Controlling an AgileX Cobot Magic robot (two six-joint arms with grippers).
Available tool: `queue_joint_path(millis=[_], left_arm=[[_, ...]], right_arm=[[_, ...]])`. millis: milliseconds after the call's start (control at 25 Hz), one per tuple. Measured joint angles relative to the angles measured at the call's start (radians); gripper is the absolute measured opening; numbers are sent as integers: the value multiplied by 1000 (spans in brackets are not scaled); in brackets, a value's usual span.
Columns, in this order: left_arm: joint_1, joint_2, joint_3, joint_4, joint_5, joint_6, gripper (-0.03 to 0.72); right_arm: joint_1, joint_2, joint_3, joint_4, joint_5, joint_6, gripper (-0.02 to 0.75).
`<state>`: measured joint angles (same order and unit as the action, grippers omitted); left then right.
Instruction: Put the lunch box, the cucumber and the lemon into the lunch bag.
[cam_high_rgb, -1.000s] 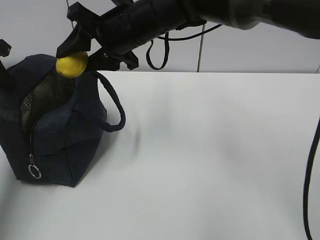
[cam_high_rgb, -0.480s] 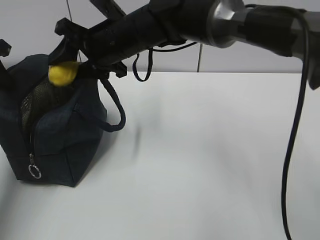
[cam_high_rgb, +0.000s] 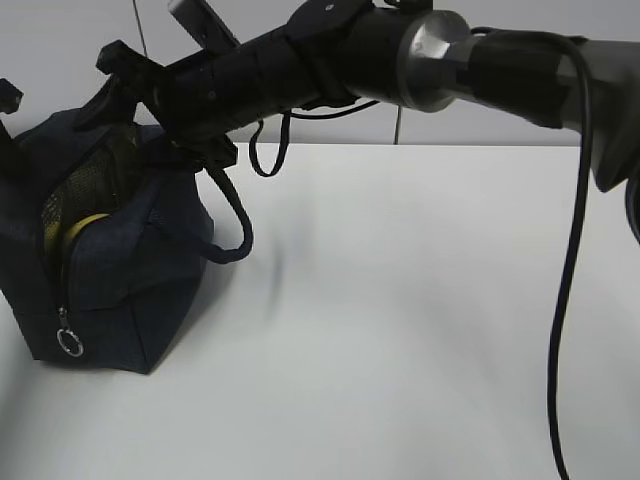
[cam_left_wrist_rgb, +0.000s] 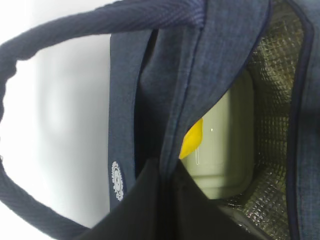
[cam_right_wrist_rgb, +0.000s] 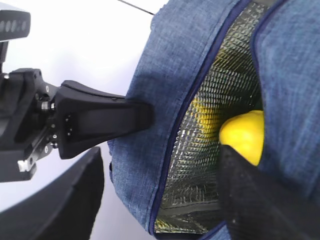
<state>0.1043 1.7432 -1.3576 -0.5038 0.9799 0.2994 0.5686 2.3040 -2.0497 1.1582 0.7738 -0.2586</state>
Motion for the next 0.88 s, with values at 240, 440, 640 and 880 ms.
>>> queue_joint_path(millis=[240, 440, 640, 880], left_arm=[[0, 0, 0, 0, 0, 0, -8], [0, 0, 0, 0, 2, 2, -8], [0, 0, 0, 0, 5, 2, -8], [0, 0, 0, -12, 6, 2, -8]], right_arm=[[-6, 0, 0, 56, 105, -166, 507], [-6, -11, -55, 1, 156, -191, 505], [-6, -55, -151, -337, 233, -11, 505], [-6, -64, -238, -699, 389, 259, 505]])
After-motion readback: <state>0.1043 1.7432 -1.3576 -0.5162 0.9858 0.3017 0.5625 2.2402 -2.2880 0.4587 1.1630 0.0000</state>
